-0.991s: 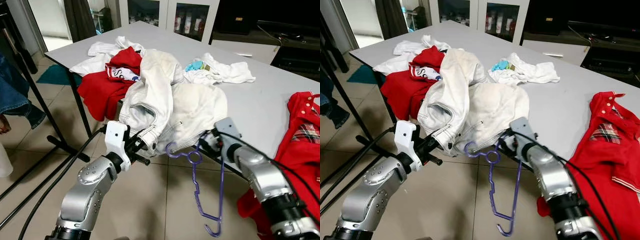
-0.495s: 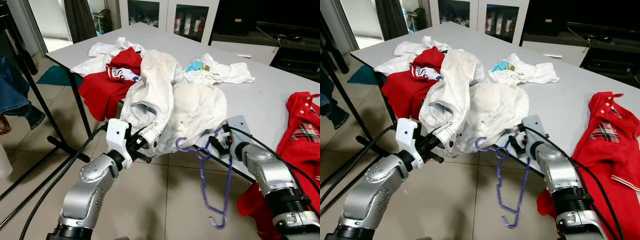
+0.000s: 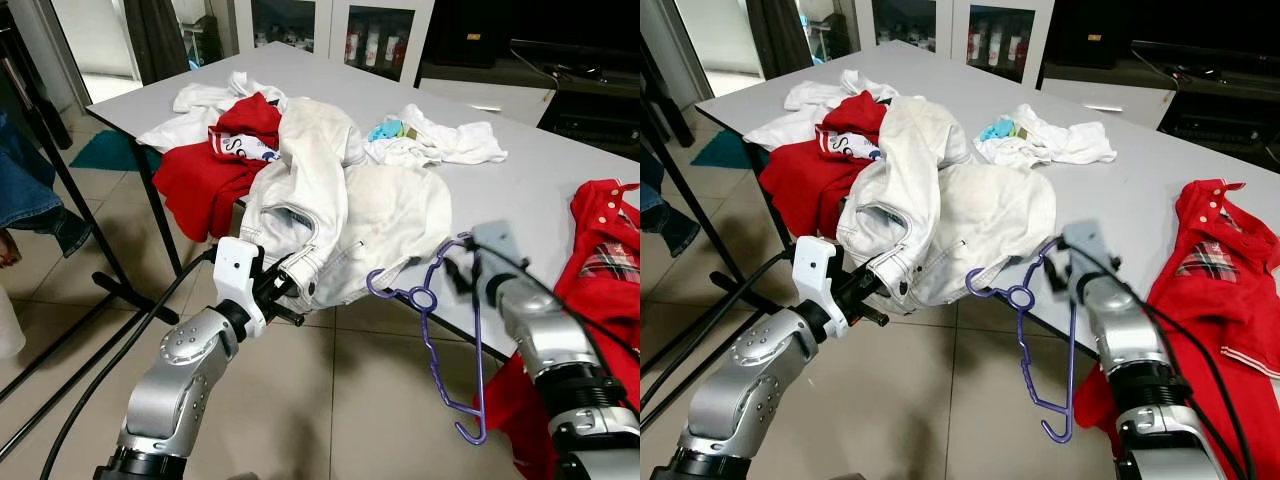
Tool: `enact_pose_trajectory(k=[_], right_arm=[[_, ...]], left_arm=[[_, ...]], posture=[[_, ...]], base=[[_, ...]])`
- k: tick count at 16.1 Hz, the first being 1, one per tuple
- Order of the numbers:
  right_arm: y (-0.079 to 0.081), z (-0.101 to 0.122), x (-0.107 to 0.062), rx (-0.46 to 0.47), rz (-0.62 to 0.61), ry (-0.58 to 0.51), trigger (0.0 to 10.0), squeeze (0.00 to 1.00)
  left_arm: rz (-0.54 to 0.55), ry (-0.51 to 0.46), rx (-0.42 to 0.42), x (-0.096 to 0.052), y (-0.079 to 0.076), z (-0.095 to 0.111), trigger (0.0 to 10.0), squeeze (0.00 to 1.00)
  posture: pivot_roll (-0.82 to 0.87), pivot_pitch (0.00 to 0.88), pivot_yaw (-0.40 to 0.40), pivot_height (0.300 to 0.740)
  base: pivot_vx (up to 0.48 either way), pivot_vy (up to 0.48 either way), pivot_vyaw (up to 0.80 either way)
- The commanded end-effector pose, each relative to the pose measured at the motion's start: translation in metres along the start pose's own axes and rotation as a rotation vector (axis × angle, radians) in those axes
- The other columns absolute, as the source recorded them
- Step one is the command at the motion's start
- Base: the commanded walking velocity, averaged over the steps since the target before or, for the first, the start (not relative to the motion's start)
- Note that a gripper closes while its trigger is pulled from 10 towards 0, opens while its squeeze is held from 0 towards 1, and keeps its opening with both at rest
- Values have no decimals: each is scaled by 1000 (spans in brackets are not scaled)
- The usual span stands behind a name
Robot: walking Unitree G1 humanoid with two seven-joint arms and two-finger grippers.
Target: Hang hanger
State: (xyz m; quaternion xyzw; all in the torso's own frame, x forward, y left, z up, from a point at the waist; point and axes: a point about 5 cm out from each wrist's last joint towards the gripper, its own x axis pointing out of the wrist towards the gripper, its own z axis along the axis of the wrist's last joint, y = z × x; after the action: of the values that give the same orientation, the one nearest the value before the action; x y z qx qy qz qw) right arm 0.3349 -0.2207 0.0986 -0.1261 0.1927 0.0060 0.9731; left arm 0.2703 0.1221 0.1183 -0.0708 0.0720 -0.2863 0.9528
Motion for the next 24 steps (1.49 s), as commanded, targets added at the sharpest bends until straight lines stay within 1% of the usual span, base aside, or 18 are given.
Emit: enact_pose_trajectory(k=[1,2,3,4,5,6,8,9,10,11,13,14,16,17,19,20,24], right_arm=[[-6,19,-4,26,-5,-83,10000,0],[-8,26,-10,33,12,-119,10000,0],[-8,27,-12,29,17,-125,10000,0],[-7,30,-18,26,31,-144,10000,0],[-4,32,-28,5,73,-168,10000,0],[1,32,-36,-14,117,-174,10000,0],[19,25,-59,-103,236,-172,10000,0],[26,19,-67,-138,269,-166,10000,55],[32,13,-73,-151,288,-154,10000,106],[38,7,-79,-160,302,-139,10000,90],[51,7,-83,-165,343,-132,10000,82],[55,6,-84,-186,350,-120,10000,75],[63,1,-86,-298,362,-104,10000,78],[68,-1,-87,-281,378,-93,10000,78],[74,-3,-89,-276,401,-72,10000,75],[80,-15,-89,-326,418,-10,10000,75],[81,-14,-89,-347,404,4,10000,86]], left_arm=[[-5,-7,15,1,-2,2,10000,0],[-3,-8,15,1,-2,2,10000,0],[-3,-8,15,0,-2,2,10000,0],[-1,-8,15,1,-1,2,10000,0],[-2,-8,15,1,-1,2,10000,0],[-4,-8,16,1,-2,2,10000,0],[-7,-9,19,4,-1,4,10000,0],[-8,-11,20,5,-1,5,10000,0],[-9,-13,22,6,0,6,10000,0],[-11,-17,25,8,0,8,10000,0],[-15,-21,30,10,0,10,10000,0],[-18,-23,34,11,0,10,10000,0],[-21,-29,42,13,0,12,10000,0],[-19,-33,44,14,0,13,10000,0],[-15,-37,46,14,1,14,10000,0],[-6,-46,49,15,2,16,10000,0],[-6,-54,52,17,2,17,10000,0]], posture=[[-7,0,-46,740],[-8,0,-46,740],[-11,0,-44,740],[-16,0,-42,740],[-24,0,-38,740],[-26,0,-38,740],[-40,0,-32,740],[-44,0,-30,740],[-50,0,-29,740],[-58,0,-24,740],[-63,0,-21,740],[-63,0,-21,740],[-63,0,-21,740],[-59,0,-21,740],[-52,0,-26,740],[-48,0,-29,740],[-46,0,-33,740]], base=[[0,0,0],[0,0,0],[0,0,0],[0,0,0],[0,0,0],[0,0,0],[0,0,0],[0,0,0],[0,0,0],[0,0,0],[0,0,0],[0,0,0],[0,0,0],[0,0,0],[0,0,0],[0,0,0],[0,0,0]])
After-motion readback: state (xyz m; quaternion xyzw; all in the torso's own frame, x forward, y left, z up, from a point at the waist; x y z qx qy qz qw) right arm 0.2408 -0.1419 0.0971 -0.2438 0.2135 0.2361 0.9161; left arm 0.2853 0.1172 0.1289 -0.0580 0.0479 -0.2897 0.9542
